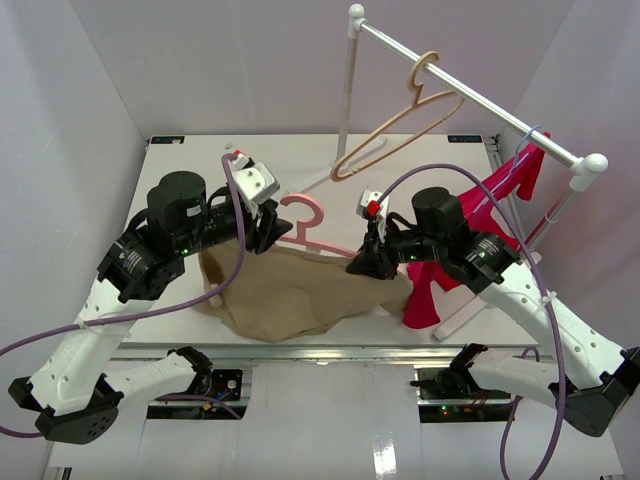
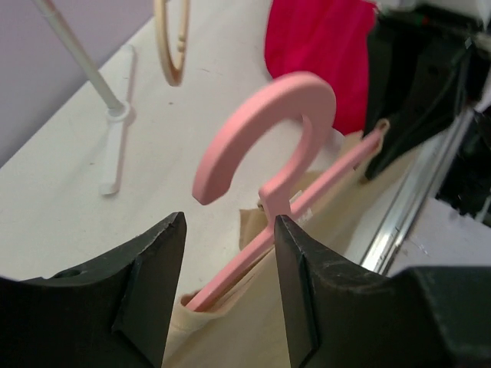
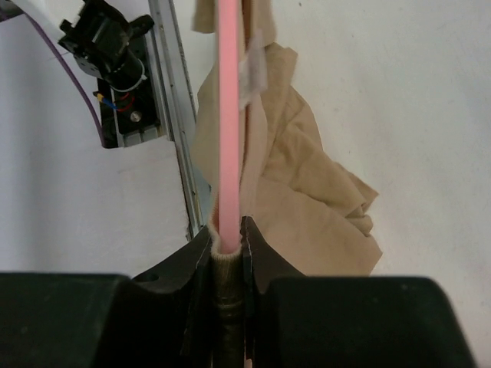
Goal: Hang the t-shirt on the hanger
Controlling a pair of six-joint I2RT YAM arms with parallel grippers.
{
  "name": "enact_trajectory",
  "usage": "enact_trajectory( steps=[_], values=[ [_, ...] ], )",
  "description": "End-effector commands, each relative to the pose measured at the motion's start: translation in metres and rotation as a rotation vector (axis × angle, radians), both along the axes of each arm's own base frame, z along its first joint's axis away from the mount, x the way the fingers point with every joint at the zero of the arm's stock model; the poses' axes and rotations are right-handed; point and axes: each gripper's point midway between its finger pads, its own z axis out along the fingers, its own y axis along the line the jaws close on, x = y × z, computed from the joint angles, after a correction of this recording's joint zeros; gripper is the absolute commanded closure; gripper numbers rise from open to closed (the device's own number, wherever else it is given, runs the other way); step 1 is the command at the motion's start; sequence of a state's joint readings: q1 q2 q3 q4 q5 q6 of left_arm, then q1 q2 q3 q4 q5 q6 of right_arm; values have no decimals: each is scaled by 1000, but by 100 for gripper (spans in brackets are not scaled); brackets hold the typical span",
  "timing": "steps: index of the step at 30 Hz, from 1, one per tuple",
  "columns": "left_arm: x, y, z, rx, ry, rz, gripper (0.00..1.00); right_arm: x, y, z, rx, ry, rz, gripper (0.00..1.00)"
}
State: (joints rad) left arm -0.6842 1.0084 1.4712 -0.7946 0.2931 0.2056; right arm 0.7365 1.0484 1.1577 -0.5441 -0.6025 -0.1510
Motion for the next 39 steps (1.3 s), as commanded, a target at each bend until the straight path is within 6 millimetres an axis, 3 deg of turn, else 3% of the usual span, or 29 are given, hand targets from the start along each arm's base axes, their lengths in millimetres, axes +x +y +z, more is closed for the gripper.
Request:
enact_trajectory(
  steps=[1, 7, 13, 21, 26, 29, 39],
  values=[
    [31, 10, 27, -99, -54, 192, 39, 8, -11, 5, 24, 33, -192, 92],
    [45, 28, 37, -151, -92, 337, 38, 5, -33, -3, 20, 102, -345, 92],
    [49, 35, 27, -181, -104, 388, 37, 10, -57, -12, 8, 173, -545, 92],
    [57, 20, 16, -197, -64, 367, 36, -4, -83, -22, -27, 210, -623, 92],
    [57, 13, 1, -182, -30, 340, 35, 1, -97, -24, -51, 220, -717, 92],
    [61, 15, -8, -180, -29, 366, 34, 11, -106, -7, 3, 201, -810, 92],
    [58, 14, 2, -241, 5, 379, 33, 45, -117, 36, 174, 209, -1052, 92]
  ],
)
